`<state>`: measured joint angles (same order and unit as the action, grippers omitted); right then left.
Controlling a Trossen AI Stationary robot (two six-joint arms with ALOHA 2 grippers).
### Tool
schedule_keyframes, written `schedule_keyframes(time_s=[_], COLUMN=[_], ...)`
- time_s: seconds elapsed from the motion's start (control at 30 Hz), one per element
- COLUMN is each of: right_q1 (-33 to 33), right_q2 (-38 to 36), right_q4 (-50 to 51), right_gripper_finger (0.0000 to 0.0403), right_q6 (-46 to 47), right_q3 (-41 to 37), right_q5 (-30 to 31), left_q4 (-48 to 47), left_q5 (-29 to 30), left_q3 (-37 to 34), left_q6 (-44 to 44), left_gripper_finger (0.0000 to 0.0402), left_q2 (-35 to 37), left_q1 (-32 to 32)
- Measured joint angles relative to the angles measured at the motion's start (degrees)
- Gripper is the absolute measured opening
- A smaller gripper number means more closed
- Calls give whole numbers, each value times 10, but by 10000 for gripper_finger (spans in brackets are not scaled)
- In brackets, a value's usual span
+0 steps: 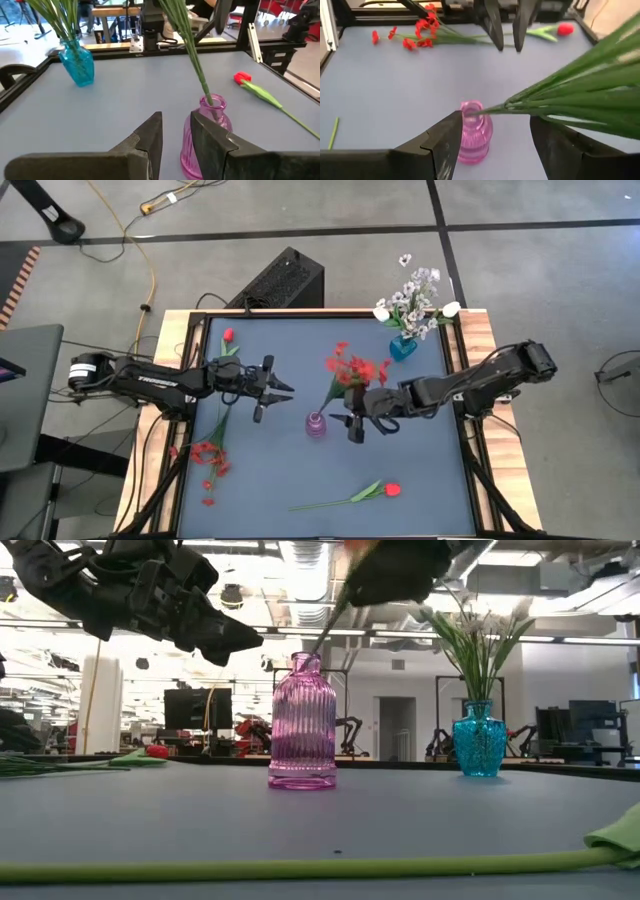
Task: Sort flowers into vase by color
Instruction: Put the top red flowers into the purple vase, then put the red flowers into the purple vase
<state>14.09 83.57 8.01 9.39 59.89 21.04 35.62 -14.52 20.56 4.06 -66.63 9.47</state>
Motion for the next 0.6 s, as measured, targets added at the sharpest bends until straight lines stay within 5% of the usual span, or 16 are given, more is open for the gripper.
schedule_keyframes(time_s=[0.27, 0.6], right_q1=[0, 5], right_q2=[0, 1], right_q4=[5, 101], right_gripper_finger=[260, 260], right_q6=[-37, 46], right_q3=[19, 19], right_q5=[-33, -92], left_q4=[-8, -35], left_q5=[0, 3], left_q3=[0, 0], left_q6=[0, 7], left_gripper_finger=[88, 88], left_q2=[0, 2], left_q1=[0, 0])
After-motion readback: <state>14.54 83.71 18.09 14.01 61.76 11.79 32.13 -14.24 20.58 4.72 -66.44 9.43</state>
